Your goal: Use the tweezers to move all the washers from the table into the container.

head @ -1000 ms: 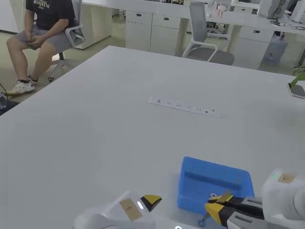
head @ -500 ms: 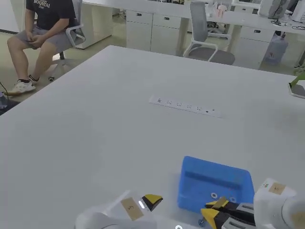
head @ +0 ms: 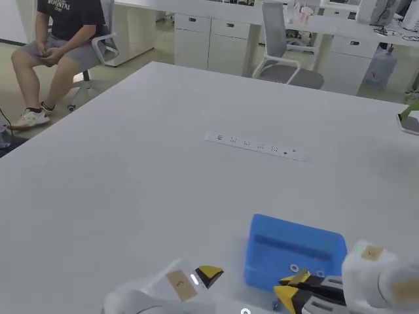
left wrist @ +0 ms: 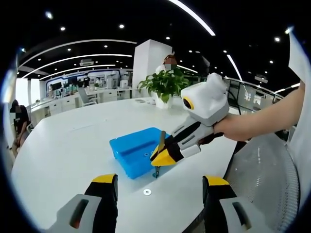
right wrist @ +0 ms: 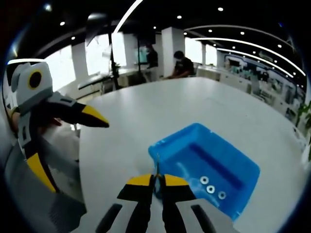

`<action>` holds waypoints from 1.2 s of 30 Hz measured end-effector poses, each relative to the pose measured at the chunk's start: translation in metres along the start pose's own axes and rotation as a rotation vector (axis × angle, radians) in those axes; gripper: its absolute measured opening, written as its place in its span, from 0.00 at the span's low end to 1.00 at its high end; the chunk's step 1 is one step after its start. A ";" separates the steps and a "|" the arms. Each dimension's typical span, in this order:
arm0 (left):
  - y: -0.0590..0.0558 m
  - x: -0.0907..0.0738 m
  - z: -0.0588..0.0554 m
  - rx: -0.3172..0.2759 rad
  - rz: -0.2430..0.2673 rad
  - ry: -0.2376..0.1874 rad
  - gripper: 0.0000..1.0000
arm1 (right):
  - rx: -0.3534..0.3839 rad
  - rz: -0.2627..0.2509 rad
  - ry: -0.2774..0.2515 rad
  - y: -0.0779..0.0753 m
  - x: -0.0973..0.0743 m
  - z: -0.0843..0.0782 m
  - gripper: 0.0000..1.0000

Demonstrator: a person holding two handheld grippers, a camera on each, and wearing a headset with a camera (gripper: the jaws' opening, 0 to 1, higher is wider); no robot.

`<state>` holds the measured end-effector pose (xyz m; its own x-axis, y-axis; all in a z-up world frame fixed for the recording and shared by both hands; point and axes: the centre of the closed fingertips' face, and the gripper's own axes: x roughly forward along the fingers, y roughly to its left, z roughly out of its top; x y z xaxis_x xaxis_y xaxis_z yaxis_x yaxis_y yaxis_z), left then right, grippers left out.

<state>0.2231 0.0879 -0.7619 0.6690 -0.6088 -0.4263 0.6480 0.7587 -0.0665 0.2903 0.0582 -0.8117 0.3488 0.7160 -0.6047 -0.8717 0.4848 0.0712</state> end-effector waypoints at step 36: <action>-0.002 -0.001 -0.001 -0.002 -0.007 0.000 0.72 | 0.067 0.108 0.049 0.026 -0.024 -0.008 0.03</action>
<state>0.2208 0.0875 -0.7619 0.6642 -0.6143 -0.4261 0.6523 0.7546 -0.0712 0.2569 0.0494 -0.8022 0.2351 0.7413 -0.6286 -0.8779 0.4396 0.1900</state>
